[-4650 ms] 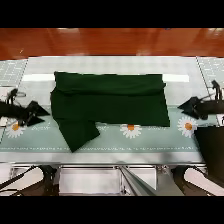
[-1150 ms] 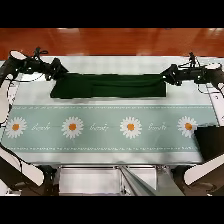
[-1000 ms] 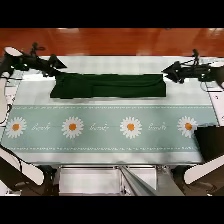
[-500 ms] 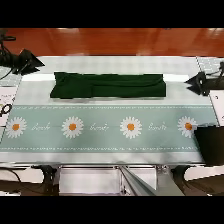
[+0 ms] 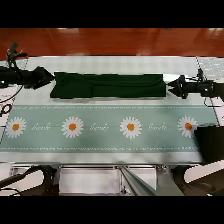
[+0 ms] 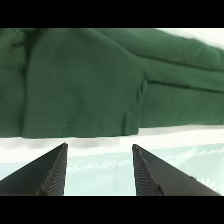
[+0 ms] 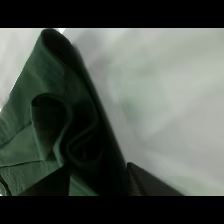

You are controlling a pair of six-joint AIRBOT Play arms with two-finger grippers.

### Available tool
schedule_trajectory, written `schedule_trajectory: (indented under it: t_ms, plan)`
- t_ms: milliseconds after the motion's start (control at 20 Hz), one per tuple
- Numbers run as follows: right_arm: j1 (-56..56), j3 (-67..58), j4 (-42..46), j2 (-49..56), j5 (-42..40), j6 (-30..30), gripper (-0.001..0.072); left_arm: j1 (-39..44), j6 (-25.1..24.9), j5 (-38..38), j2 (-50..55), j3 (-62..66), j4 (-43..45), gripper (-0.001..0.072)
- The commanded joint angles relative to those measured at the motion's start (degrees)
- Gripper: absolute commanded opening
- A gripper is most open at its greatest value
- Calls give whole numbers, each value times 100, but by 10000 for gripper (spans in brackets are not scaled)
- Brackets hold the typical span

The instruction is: Fold the shirts.

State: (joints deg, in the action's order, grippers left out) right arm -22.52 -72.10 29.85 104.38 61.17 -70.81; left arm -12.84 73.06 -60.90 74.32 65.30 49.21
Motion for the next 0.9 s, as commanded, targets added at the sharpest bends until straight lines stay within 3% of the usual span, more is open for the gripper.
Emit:
schedule_trajectory:
  t_ms: [0, 350, 400, 450, 500, 750, 800, 850]
  plan:
    - [361, -380, -181, 350, 35, -188, 410, 267, -20, 354, -68, -151, -109, 506]
    - [966, -1217, -273, 920, -155, -544, 393, 505, -17, 498, -68, -151, -127, 506]
    - [1043, -1318, -271, 966, -173, -542, 310, 505, -17, 498, -68, -151, -127, 506]
    - [1104, -1379, -269, 975, -203, -481, 138, 507, -17, 498, -68, -151, -127, 506]
    - [1130, -1421, -293, 966, -184, -310, 27, 514, -17, 498, -68, -151, -127, 505]
    - [1008, -1550, 448, 369, 420, -214, 26, 531, -17, 494, -68, -151, -136, 504]
    - [977, -1508, 776, 87, 531, -219, 26, 549, -22, 483, -68, -151, -173, 484]
    - [916, -1362, 1003, -284, 581, -214, 26, 586, -24, 483, -68, -151, -190, 297]
